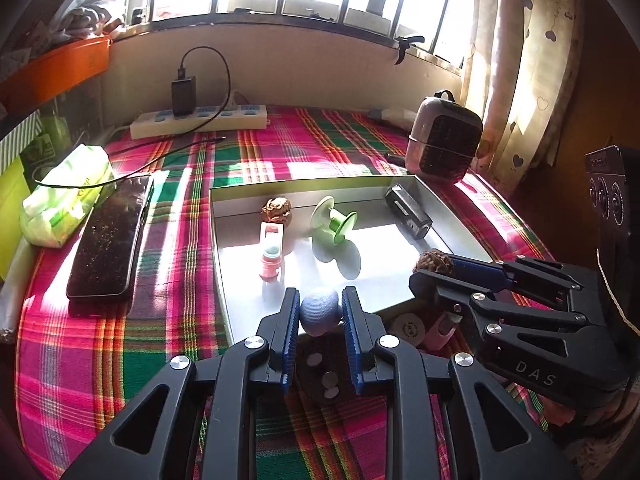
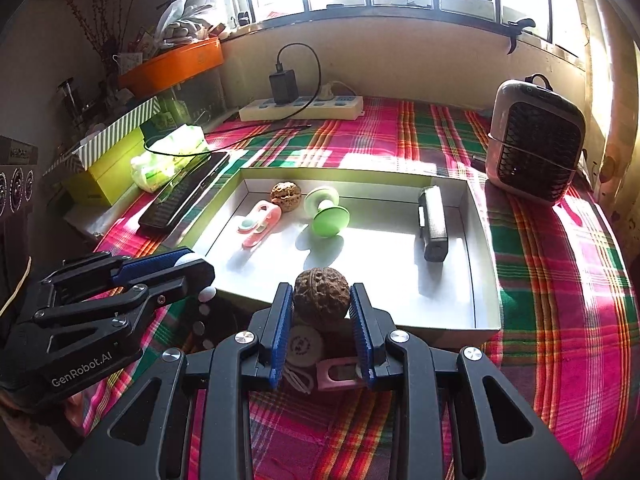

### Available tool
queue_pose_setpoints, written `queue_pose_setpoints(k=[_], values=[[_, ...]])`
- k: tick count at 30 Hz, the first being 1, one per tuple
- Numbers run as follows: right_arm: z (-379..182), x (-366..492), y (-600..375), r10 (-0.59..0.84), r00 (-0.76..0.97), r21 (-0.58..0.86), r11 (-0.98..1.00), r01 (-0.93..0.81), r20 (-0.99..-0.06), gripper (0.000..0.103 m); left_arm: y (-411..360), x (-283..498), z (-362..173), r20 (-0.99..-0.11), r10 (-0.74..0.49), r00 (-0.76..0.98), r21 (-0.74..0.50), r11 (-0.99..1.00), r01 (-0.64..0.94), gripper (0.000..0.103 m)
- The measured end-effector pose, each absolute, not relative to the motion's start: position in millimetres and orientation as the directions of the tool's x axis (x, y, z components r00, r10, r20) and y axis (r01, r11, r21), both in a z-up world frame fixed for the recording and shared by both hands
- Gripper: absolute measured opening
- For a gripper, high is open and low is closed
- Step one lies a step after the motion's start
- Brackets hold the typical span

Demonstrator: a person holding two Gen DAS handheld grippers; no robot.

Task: Organize objects
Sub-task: 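Carry the walnut and mushroom toy with both tools over the white box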

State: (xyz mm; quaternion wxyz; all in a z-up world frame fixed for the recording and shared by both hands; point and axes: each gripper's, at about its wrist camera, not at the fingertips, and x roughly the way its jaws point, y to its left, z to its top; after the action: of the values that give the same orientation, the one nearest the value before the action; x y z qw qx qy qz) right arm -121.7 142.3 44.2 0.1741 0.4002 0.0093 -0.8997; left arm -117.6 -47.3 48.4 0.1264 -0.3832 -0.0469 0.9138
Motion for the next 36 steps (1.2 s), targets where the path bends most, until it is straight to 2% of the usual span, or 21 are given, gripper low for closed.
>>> queue_pose_setpoints(k=[17,36], values=[[26,-179,127,-0.347,-0.525,0.161,-0.916,0.368,-0.777,0.03,-52,-150,29,-0.73,0.225,-0.645,-0.16,-0.974,-0.159,0.02],[11,-204,124,-0.308,-0.512,0.124,-0.924,0.362,-0.802,0.03,-47,-162,17,-0.75,0.196,-0.632,-0.111,-0.979,-0.173,0.02]])
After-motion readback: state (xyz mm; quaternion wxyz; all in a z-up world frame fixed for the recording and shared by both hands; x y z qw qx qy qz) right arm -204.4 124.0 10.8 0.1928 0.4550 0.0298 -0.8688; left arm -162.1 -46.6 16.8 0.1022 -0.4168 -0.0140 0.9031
